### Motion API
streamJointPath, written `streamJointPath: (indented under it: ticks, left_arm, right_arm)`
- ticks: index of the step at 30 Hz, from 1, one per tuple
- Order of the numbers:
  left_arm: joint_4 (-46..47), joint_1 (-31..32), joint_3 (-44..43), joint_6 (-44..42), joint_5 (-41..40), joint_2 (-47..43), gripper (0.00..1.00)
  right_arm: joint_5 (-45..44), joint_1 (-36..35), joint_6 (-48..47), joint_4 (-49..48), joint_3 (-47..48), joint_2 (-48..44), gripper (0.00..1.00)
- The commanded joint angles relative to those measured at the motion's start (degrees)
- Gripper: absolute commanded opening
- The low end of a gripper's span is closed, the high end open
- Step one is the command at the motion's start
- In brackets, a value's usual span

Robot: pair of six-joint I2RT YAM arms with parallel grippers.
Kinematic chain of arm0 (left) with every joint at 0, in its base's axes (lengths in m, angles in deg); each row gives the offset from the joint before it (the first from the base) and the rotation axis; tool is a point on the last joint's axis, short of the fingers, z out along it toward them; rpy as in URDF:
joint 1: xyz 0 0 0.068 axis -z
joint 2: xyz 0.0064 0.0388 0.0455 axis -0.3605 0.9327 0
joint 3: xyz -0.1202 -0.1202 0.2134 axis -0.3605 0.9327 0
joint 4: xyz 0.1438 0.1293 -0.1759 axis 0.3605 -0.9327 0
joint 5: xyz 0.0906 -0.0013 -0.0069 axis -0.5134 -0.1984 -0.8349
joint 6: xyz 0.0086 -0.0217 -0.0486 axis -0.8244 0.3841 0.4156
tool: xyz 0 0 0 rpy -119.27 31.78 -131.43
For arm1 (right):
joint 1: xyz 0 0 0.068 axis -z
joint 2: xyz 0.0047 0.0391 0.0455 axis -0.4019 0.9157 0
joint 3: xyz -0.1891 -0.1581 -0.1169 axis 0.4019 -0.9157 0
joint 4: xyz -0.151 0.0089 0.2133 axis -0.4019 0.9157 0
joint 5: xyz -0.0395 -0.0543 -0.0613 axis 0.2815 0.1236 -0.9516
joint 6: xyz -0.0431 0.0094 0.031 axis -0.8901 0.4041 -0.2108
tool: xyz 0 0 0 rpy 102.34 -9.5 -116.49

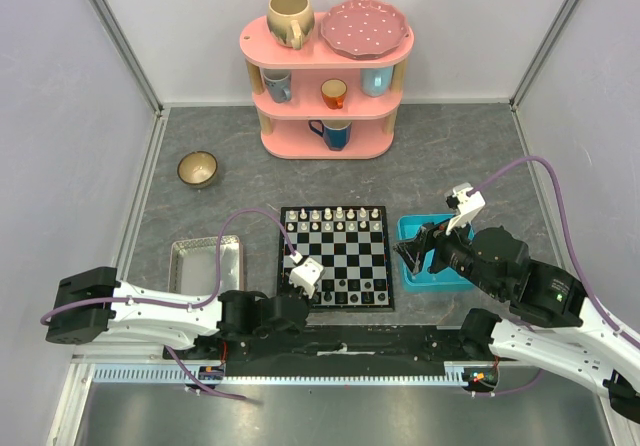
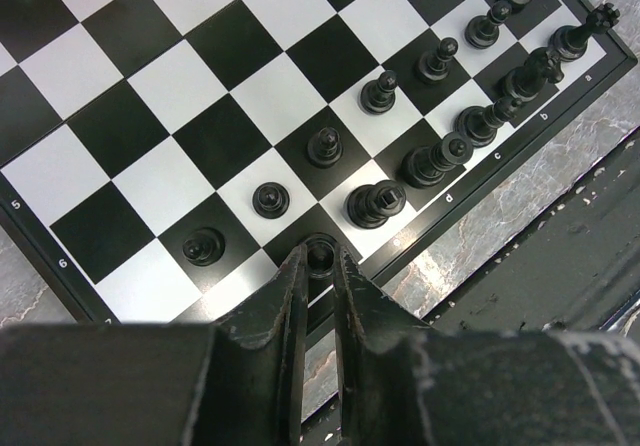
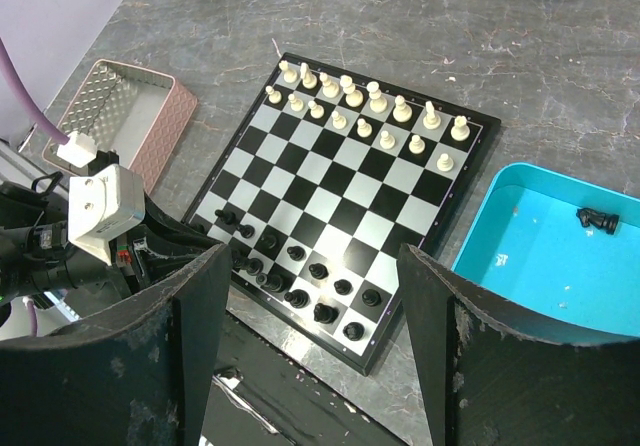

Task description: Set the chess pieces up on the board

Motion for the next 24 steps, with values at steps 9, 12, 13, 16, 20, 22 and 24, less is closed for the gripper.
streamJointPath:
  ticks: [9,12,13,16,20,22,24]
  left_arm:
    - [-1.03,0.44,0.24,1.75,-2.77,-0.05,0.21]
    - [-0.33,0.44,0.15,1.57,-2.50,0.13,0.23]
    - [-0.06,0.44,0.24,1.39,-2.24,0.30,0.25]
    - [0.29,0.44,-0.20,1.31,-1.97,0.83,0.29]
    - [0.29,0.35,-0.47,1.31,-1.97,0.74,0.32]
    - [0.12,0.44,-0.73,1.13,-1.89,0.57,0.32]
    - [-0.24,0.44,-0.90,1.04,-1.89,0.04,0.32]
  right_arm:
    - [-0.28,-0.07,-0.47,-0.64,-0.05,0.36,0.75]
    - [-0.11,-0.07,-0.47,-0.73,-0.05,0.53,0.75]
    - [-0.19,-0.07,-0.47,-0.73,-0.05,0.53,0.75]
    - [-0.02,-0.08,-0.47,-0.73,-0.14,0.45,0.75]
    - [0.07,-0.07,-0.47,-0.64,-0.22,0.36,0.75]
    - [0.07,-0.07,-0.39,-0.64,-0.22,0.27,0.75]
    - [0.07,-0.07,-0.39,-0.64,-0.31,0.18,0.75]
